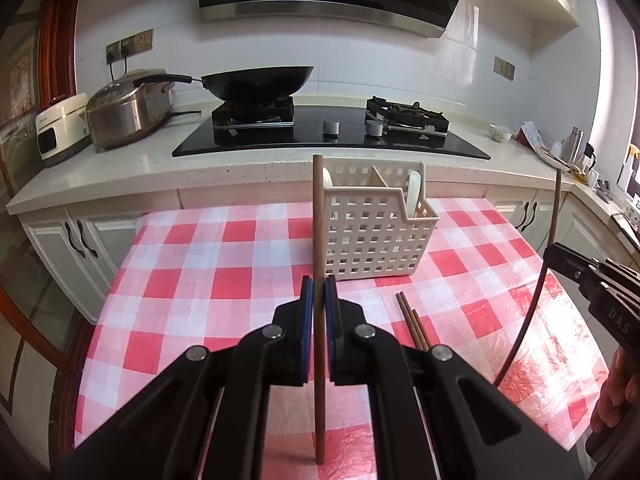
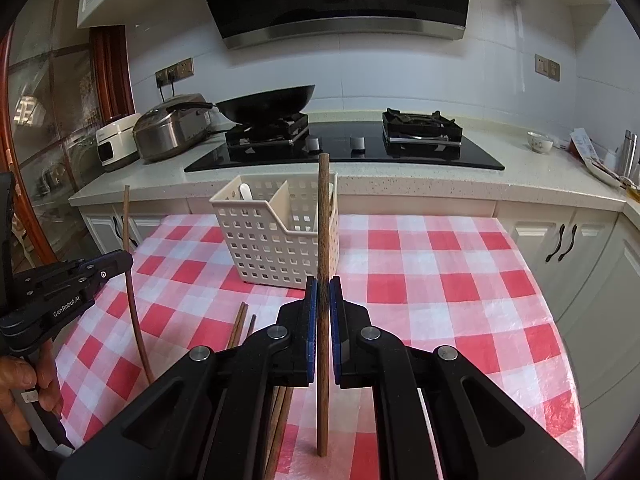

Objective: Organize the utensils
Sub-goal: 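Lift both chopsticks upright and carry them over the basket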

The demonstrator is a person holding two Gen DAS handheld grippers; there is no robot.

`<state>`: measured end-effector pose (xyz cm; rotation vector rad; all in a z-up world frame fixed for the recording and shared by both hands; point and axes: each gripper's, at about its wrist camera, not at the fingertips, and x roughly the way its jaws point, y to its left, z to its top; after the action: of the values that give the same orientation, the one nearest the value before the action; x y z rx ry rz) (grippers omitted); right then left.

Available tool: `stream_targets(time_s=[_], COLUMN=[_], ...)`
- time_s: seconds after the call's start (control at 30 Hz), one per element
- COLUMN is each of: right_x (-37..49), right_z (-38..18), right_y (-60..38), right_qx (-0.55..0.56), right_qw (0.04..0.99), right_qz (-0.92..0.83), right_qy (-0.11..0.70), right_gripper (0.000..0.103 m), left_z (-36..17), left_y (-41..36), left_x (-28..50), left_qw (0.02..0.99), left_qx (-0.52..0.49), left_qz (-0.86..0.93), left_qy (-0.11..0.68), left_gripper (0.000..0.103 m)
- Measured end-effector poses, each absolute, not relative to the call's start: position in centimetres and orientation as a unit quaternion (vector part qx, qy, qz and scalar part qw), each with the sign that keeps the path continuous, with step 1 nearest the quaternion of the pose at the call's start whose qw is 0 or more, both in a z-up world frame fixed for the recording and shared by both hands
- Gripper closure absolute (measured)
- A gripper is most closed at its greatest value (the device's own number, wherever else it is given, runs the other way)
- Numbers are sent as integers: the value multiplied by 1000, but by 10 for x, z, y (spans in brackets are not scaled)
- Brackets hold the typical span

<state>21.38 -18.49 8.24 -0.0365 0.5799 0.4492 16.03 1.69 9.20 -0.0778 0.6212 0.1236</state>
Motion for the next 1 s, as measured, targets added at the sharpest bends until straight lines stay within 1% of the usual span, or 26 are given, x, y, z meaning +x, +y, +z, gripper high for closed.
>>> stream_targets(time_s=[0.33,0.53,0.63,0.73,1.0], right_x=[217,222,228,239,282], right_z=[84,94,103,120,176], right_y=[-188,-186,-184,-181,-164], right_qx=[-16,-20,-20,-21,-14], right_qw=[933,934,934,936,945], right_qz=[219,222,225,229,234], right_qy=[285,279,276,266,230], right_gripper=[96,96,96,96,96], left_z=[100,108,124,150,217], left_y=[16,21,21,20,9], left_x=[163,175,183,194,237], left_qw=[952,952,956,963,976], left_qx=[-42,-50,-48,-43,-21], left_qz=[55,49,43,39,35], left_qy=[300,298,286,265,215], left_gripper=[97,97,97,97,97])
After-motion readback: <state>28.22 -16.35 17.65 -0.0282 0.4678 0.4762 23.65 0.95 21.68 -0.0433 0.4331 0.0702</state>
